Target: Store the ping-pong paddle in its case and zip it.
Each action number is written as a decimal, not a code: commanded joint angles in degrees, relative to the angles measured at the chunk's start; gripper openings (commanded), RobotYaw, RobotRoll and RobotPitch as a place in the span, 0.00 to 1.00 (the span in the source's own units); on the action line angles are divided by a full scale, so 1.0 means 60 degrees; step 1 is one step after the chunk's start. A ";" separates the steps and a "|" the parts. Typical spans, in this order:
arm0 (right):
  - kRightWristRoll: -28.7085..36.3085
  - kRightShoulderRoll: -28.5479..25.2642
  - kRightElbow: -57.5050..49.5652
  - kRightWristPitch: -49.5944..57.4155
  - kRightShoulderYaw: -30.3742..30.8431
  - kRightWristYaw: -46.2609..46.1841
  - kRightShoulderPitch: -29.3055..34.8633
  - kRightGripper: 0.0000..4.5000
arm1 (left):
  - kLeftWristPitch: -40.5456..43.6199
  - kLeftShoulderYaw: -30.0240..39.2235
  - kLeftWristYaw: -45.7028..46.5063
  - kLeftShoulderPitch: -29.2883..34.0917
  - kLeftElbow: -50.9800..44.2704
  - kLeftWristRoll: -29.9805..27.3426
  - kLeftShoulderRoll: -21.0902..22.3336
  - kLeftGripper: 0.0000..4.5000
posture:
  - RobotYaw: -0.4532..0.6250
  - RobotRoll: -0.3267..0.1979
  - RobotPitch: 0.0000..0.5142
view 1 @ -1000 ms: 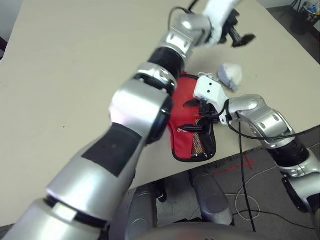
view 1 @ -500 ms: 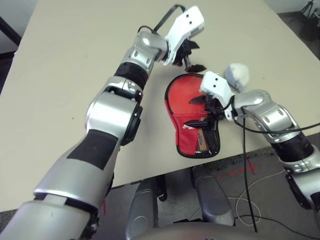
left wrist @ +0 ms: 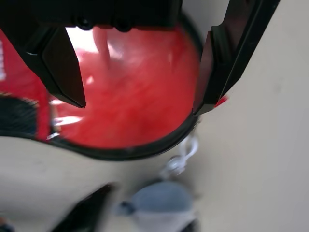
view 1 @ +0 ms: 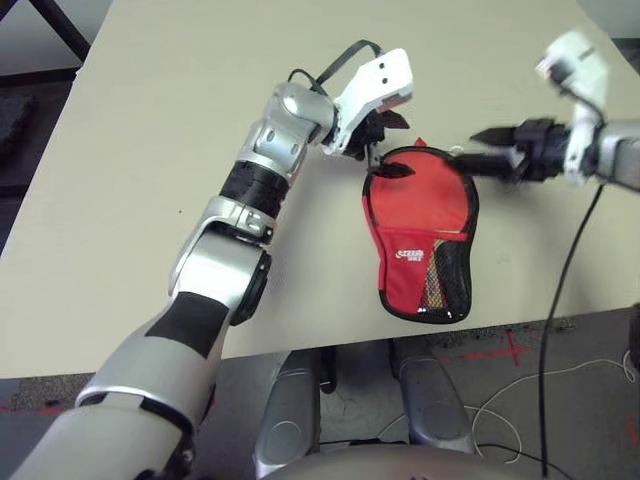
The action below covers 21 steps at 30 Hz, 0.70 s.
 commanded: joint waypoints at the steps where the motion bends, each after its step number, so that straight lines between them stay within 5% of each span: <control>1: -0.0212 -0.0130 0.0204 -0.0431 -0.0060 -0.0579 -0.0065 1.00 | 0.0362 -0.0691 -0.0314 0.0315 -0.0842 -0.0010 0.0038 0.99 | 0.25 0.62 0.50; 13: -0.1429 -0.0860 0.1042 -0.1573 0.0292 -0.1988 0.0380 1.00 | 0.1349 -0.2044 -0.0241 0.1342 -0.2260 0.0177 0.0371 0.99 | 0.24 0.62 0.49; 21: -0.1823 -0.0763 0.1304 -0.1744 0.0135 -0.2651 0.0847 1.00 | 0.0711 -0.2225 0.1209 0.1816 -0.1103 0.0611 0.0019 0.99 | 0.24 0.62 0.50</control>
